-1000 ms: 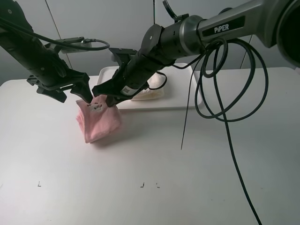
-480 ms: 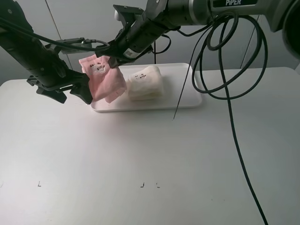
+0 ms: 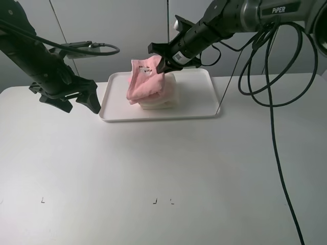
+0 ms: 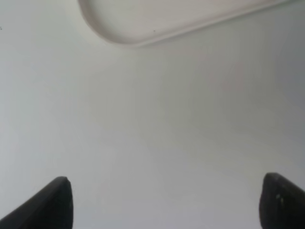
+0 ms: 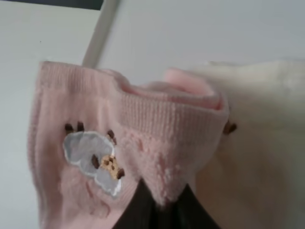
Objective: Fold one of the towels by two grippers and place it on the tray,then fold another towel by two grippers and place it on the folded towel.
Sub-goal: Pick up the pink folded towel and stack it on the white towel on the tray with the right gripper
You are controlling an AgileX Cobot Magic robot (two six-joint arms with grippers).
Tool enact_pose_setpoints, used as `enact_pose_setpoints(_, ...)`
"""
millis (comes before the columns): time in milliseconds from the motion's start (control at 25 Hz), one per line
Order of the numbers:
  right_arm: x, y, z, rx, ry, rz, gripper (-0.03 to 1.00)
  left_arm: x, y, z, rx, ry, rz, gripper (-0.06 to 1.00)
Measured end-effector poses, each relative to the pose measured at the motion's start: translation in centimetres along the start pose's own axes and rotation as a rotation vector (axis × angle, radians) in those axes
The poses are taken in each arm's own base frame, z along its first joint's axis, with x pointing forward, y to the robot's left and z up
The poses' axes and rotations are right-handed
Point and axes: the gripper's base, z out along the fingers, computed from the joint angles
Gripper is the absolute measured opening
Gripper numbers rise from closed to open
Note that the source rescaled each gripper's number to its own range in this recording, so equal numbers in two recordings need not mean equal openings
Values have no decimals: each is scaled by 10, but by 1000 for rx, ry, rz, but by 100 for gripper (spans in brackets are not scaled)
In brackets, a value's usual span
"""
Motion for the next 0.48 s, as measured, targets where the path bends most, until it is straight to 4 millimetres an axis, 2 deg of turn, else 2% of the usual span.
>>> enact_pose_setpoints(120, 3, -5, 7, -1, 10, 20, 3, 0, 0, 0, 0, 0, 2, 100)
enact_pose_setpoints(200, 5, -8, 11, 0, 16, 28, 14, 0, 0, 0, 0, 2, 4, 100)
enact_pose_setpoints(240, 6, -9, 14, 3, 17, 31, 27, 0, 0, 0, 0, 4, 4, 100)
enact_pose_setpoints(360, 4, -10, 15, 7, -6, 37, 81, 0, 0, 0, 0, 4, 4, 100)
enact_pose_setpoints(400, 4, -10, 15, 7, -15, 41, 92, 0, 0, 0, 0, 4, 4, 100)
enact_pose_setpoints(480, 1, -8, 12, 6, -29, 37, 98, 0, 0, 0, 0, 4, 4, 100)
